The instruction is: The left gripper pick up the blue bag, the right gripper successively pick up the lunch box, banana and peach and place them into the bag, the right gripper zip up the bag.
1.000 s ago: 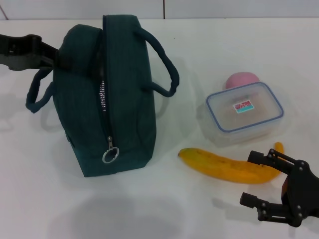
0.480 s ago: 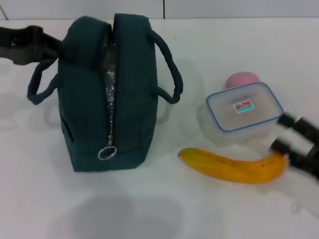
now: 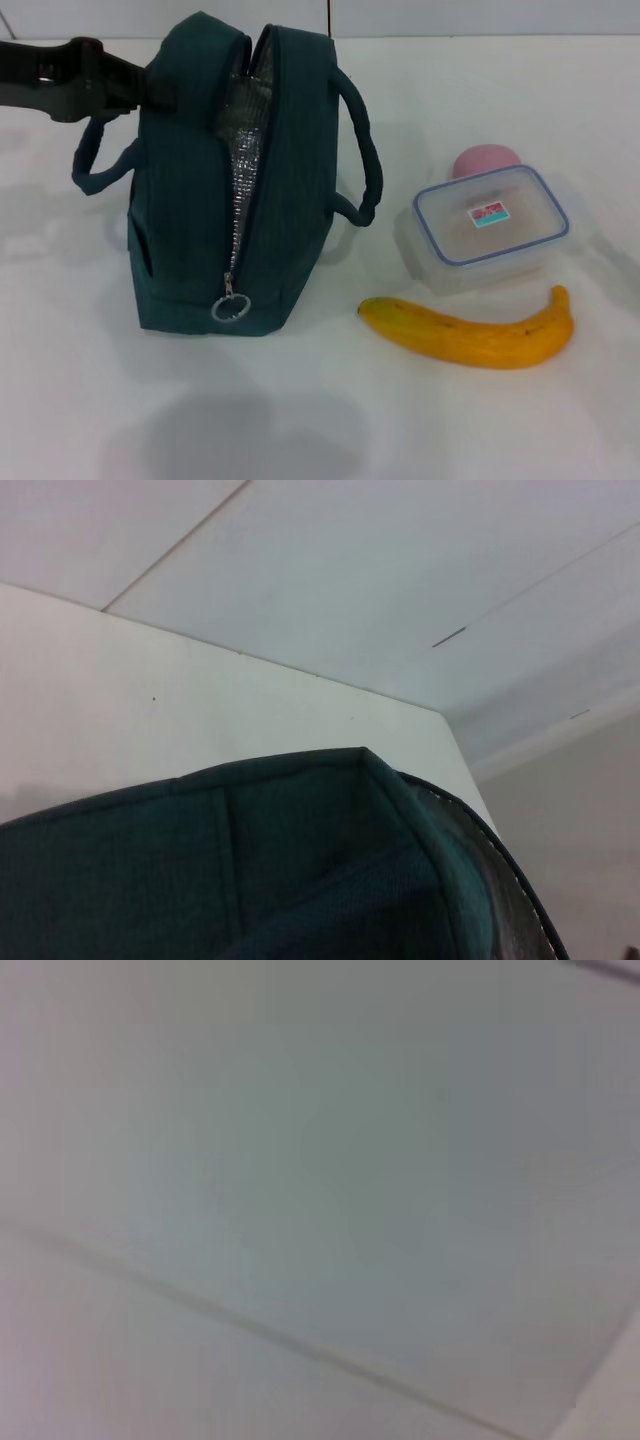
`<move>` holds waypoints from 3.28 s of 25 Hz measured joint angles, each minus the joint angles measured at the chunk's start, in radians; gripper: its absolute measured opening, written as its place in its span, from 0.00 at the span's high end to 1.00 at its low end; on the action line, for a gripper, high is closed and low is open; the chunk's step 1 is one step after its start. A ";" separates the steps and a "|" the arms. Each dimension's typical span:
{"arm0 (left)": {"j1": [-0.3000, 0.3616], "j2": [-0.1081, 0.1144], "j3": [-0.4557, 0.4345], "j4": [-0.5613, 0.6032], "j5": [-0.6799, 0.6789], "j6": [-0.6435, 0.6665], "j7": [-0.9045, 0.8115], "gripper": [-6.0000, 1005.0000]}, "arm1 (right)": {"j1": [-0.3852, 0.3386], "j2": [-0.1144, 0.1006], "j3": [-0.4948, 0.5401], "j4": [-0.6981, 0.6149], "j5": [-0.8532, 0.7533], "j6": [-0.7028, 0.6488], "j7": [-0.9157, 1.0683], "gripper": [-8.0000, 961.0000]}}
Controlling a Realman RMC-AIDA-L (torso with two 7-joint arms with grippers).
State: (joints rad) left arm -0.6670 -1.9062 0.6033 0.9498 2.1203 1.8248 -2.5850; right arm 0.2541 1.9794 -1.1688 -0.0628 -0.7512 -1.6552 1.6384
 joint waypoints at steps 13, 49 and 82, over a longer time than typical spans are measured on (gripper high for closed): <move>-0.013 -0.007 -0.002 -0.010 -0.021 -0.001 0.007 0.96 | 0.119 0.032 -0.031 -0.003 -0.027 0.321 0.109 0.17; -0.016 -0.013 0.004 -0.010 -0.058 0.000 0.022 0.96 | 0.240 0.042 -0.151 -0.006 -0.033 0.380 0.176 0.49; -0.017 -0.027 0.017 -0.010 -0.049 -0.002 0.031 0.95 | 0.178 0.040 -0.143 -0.042 0.205 0.058 0.153 0.91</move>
State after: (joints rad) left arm -0.6845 -1.9331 0.6202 0.9403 2.0709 1.8229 -2.5540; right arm 0.4325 2.0190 -1.3115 -0.1045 -0.5458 -1.5967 1.7918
